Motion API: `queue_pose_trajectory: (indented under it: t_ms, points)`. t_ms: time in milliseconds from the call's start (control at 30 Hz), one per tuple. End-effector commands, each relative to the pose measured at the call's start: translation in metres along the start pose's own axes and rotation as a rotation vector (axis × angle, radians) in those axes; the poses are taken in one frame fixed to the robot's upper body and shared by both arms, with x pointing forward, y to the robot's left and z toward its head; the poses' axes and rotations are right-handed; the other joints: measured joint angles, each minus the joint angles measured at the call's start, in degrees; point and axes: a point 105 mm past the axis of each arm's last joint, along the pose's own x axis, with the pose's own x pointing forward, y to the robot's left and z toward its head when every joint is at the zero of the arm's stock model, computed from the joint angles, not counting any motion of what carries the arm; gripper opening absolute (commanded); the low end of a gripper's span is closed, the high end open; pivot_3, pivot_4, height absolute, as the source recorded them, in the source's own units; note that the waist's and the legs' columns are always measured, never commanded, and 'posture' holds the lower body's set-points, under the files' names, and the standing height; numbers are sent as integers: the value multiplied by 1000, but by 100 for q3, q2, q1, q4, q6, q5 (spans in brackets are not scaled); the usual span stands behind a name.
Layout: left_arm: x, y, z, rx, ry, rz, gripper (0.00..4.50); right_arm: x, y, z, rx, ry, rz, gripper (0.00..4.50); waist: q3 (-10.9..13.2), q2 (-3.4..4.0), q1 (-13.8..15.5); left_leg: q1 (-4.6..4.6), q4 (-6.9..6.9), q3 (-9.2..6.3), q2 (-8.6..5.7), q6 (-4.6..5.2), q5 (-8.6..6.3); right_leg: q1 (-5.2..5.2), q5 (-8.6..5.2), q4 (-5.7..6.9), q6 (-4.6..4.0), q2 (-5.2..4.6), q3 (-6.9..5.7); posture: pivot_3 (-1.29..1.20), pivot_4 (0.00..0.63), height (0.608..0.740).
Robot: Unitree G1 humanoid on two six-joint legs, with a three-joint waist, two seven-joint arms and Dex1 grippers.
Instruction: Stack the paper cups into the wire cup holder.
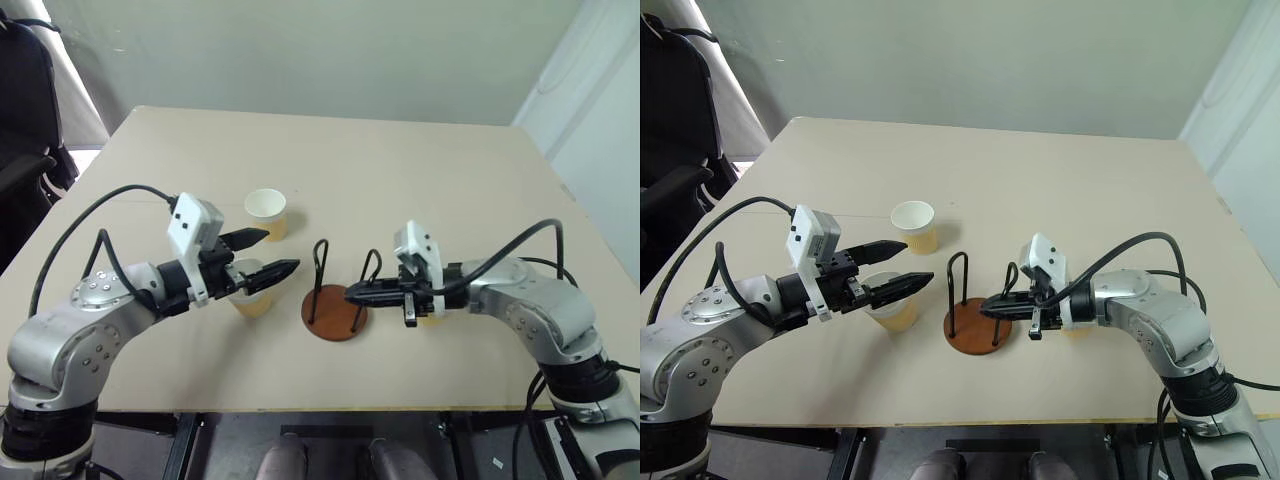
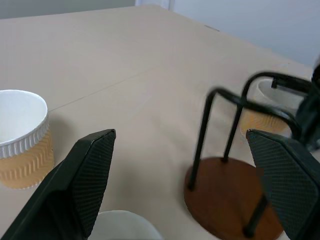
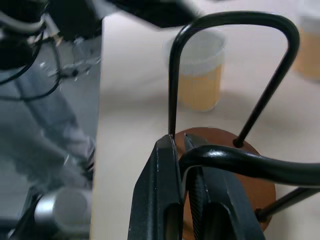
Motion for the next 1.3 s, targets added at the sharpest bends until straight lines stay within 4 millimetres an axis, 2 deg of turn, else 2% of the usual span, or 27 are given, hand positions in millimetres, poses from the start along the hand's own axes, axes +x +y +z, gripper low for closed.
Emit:
queue_pose_trajectory:
  t_ms: [33, 400, 733, 900, 1133, 1300]
  points:
    - [0, -3, 7, 26, -15, -20, 4500, 1, 13, 9, -66, -10, 54, 14, 0, 0, -1, 0, 0, 0, 0, 0, 0, 0, 0, 0, 0, 0, 0, 0, 150, 740]
    - [1, -4, 7, 27, -7, -31, 4500, 4, 20, -1, -33, -21, 29, 14, 0, 0, 0, 0, 2, 0, 1, 1, -1, 1, 0, -1, 0, 0, 0, 0, 150, 740]
    - [2, -3, 10, 38, -12, -31, 4500, 1, 17, -5, -45, -5, 8, 14, 0, 0, 1, 0, 3, 0, 1, 2, -1, 3, 0, 0, 0, 0, 0, 0, 150, 740]
    - [2, -3, 10, 39, -12, -29, 4500, -1, 14, -6, -63, 18, 10, 1349, 0, 0, 1, 0, 4, 0, 1, 2, -1, 3, 0, 0, 1, 0, 0, 0, 150, 740]
    - [2, -2, 10, 38, -12, -29, 4500, -5, 13, -4, -87, 35, 8, 3865, 0, 0, 0, 1, 4, 0, 1, 3, -1, 3, 0, 0, 1, 0, 0, 0, 150, 740]
    - [2, -2, 10, 39, -13, -29, 4500, -19, 3, 4, -123, 48, -45, 3865, 0, 0, 1, 0, 6, 0, 1, 3, -2, 3, 0, 0, 1, 0, 0, 0, 150, 740]
